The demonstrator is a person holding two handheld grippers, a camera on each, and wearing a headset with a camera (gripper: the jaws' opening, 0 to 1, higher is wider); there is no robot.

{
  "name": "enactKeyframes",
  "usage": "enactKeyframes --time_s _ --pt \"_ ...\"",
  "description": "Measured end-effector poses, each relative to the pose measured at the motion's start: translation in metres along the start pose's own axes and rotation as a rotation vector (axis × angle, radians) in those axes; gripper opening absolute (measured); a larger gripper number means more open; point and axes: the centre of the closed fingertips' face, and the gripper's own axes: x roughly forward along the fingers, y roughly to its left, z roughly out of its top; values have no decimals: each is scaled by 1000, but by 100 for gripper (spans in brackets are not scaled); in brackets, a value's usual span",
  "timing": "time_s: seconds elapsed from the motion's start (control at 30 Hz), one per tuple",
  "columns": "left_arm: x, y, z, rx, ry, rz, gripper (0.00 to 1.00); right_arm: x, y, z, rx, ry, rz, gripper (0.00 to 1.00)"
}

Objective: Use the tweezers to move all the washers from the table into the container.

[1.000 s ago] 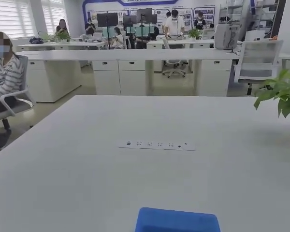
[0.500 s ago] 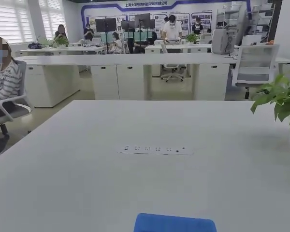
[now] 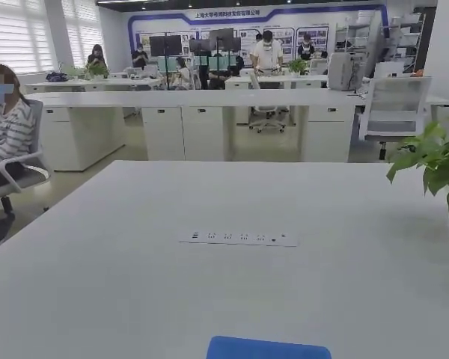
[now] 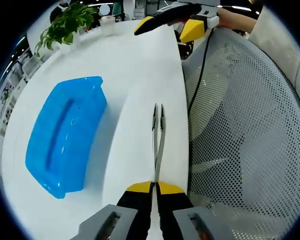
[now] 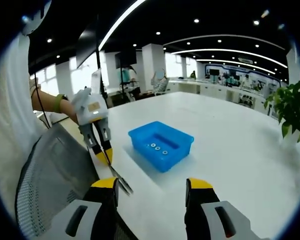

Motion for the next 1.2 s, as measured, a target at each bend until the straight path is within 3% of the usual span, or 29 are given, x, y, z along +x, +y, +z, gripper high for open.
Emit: enactKeyframes --time_s 0.1,0.23,0.5,0.63,0.8,0.87,1.03,1.2 --pt "-4 2 -3 -40 -26 32 4 1 -1 1 0 -9 -9 53" --pt "-17 8 2 -170 -167 97 13 2 -11 2 -32 -38 -74 63" --pt "-64 23 -9 -405 -399 305 34 -7 -28 9 3 -105 -152 75" --pt "-89 33 -9 -452 -510 430 45 -8 -31 12 -3 -122 -176 78" --pt "-122 42 2 -576 -732 535 58 -11 -33 18 7 -152 -191 79" --pt "-134 46 4 -609 -802 576 63 -12 -35 20 12 -172 -198 81" --pt "-156 53 3 -627 -905 679 83 -14 -38 23 21 -193 -212 84" --pt "-174 61 -1 -656 -1005 764 92 -17 -42 27 21 -217 -229 85"
